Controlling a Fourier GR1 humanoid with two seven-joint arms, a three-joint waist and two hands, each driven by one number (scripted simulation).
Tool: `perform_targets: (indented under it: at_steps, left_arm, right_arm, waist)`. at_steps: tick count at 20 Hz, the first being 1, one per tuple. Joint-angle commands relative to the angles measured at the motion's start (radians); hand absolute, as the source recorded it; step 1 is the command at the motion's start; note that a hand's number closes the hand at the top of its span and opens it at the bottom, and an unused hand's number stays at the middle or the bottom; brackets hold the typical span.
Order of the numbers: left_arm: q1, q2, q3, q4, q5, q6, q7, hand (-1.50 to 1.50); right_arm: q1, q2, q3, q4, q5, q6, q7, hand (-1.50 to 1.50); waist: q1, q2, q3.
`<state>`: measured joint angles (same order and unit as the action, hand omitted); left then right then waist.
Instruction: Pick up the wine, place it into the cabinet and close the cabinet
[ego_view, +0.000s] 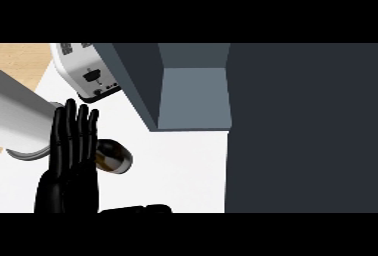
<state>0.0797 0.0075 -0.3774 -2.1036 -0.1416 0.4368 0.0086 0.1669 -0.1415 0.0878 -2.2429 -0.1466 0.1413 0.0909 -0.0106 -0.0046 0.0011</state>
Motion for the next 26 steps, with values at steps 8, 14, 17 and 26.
perform_targets:
  at_steps: [8,14,17,26]
  left_arm:
    - [-0.124,-0.007,-0.366,-0.022,-0.235,0.386,0.224,-1.50]
    - [-0.227,-0.008,-0.351,0.012,-0.290,0.439,0.317,-1.50]
    - [-0.228,-0.008,-0.345,-0.027,-0.320,0.458,0.377,-1.50]
    - [-0.125,0.019,-0.357,-0.191,-0.497,0.420,0.529,-1.50]
  right_arm:
    - [-0.014,-0.049,-0.061,-0.214,-0.160,0.005,0.264,-1.50]
    - [0.016,-0.013,0.007,-0.303,-0.076,-0.023,0.315,-1.50]
    - [-0.074,0.008,0.043,-0.255,-0.035,-0.064,0.356,-1.50]
    - [-0.146,-0.016,0.007,-0.269,-0.052,-0.086,0.433,-1.50]
  waist:
    - [0.009,0.002,0.000]
    - [0.005,0.002,-0.001]
    - [0.011,0.002,-0.001]
    - [0.014,0.002,-0.001]
